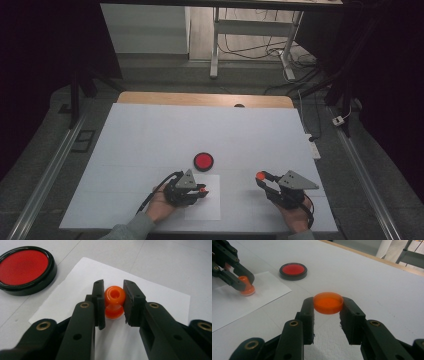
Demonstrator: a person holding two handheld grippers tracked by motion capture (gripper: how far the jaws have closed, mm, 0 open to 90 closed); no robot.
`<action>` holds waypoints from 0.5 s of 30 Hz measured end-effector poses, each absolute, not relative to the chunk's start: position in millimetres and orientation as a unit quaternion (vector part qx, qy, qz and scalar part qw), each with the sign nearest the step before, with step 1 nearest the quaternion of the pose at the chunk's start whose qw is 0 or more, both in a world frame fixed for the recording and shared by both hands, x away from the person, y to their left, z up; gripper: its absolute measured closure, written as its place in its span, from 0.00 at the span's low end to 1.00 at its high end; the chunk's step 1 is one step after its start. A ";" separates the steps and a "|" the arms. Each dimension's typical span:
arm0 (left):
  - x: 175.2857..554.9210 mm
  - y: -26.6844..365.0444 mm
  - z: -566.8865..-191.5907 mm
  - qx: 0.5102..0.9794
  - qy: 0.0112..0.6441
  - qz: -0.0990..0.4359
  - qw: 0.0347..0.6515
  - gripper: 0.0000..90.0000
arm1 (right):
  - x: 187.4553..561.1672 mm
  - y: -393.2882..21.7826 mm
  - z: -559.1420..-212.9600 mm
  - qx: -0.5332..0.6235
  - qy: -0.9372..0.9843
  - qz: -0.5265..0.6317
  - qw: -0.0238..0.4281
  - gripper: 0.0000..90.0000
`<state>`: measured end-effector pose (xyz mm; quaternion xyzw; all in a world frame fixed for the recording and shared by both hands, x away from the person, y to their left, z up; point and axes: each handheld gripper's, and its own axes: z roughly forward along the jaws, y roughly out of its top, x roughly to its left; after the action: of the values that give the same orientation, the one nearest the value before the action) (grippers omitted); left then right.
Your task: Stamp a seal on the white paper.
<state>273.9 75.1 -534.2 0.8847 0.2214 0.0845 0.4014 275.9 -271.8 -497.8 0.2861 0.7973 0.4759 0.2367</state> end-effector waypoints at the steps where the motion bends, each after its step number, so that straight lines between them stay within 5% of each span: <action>1: 273.6 74.9 -534.1 0.885 0.220 0.086 0.400 0.81 | 276.0 -272.0 -497.9 0.286 0.797 0.477 0.236 0.71; 15: 273.0 74.0 -534.1 0.887 0.218 0.090 0.397 0.81 | 275.5 -272.9 -497.0 0.287 0.795 0.480 0.236 0.71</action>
<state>273.0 74.0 -534.1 0.8868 0.2182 0.0897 0.3974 275.5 -272.9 -497.0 0.2871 0.7949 0.4798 0.2357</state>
